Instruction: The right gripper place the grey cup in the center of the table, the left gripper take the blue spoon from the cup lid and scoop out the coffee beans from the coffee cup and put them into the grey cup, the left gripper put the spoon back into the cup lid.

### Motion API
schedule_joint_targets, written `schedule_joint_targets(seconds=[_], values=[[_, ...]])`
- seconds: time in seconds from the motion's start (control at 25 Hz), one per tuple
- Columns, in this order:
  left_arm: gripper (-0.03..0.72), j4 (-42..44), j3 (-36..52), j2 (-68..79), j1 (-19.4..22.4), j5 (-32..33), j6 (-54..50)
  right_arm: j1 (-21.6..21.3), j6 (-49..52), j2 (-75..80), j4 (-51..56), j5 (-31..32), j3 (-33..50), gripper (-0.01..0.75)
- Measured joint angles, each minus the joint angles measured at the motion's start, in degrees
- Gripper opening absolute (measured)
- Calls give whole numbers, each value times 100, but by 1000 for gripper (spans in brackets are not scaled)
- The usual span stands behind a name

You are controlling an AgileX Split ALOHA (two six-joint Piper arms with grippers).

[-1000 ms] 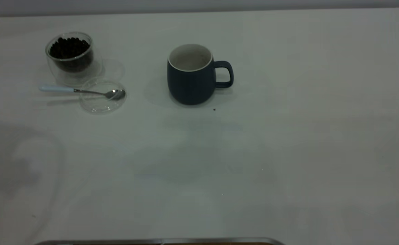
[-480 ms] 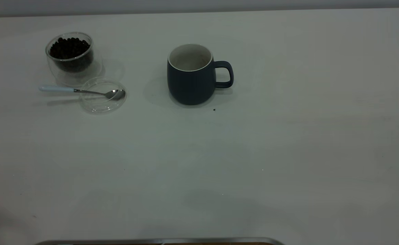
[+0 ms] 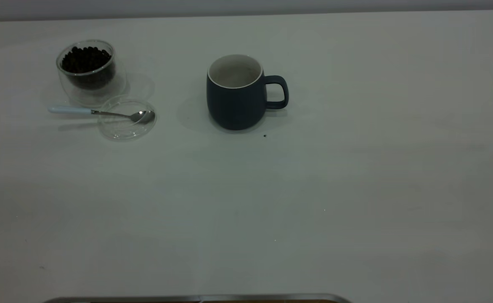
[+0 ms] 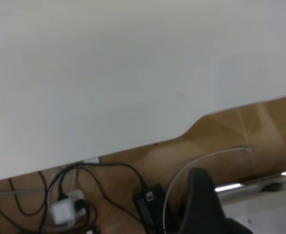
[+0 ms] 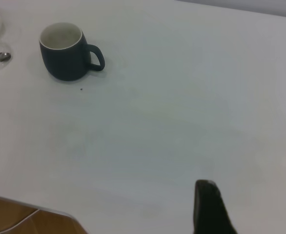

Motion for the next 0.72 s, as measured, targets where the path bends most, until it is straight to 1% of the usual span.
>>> schedule_joint_targets(seconds=[0.2, 0.32, 0.56, 0.64, 0.72], values=[[555, -12, 95, -704, 0, -65, -168, 0, 0, 0, 0, 0, 0, 451], [555, -159, 95, -1079, 0, -65, -266, 0, 0, 0, 0, 0, 0, 451], [555, -239, 95, -1559, 20, -59, -285, 0, 0, 0, 0, 0, 0, 451], [555, -252, 95, -1725, 178, -59, -285, 0, 0, 0, 0, 0, 0, 451], [555, -258, 95, -1894, 436, -52, -285, 0, 0, 0, 0, 0, 0, 451]])
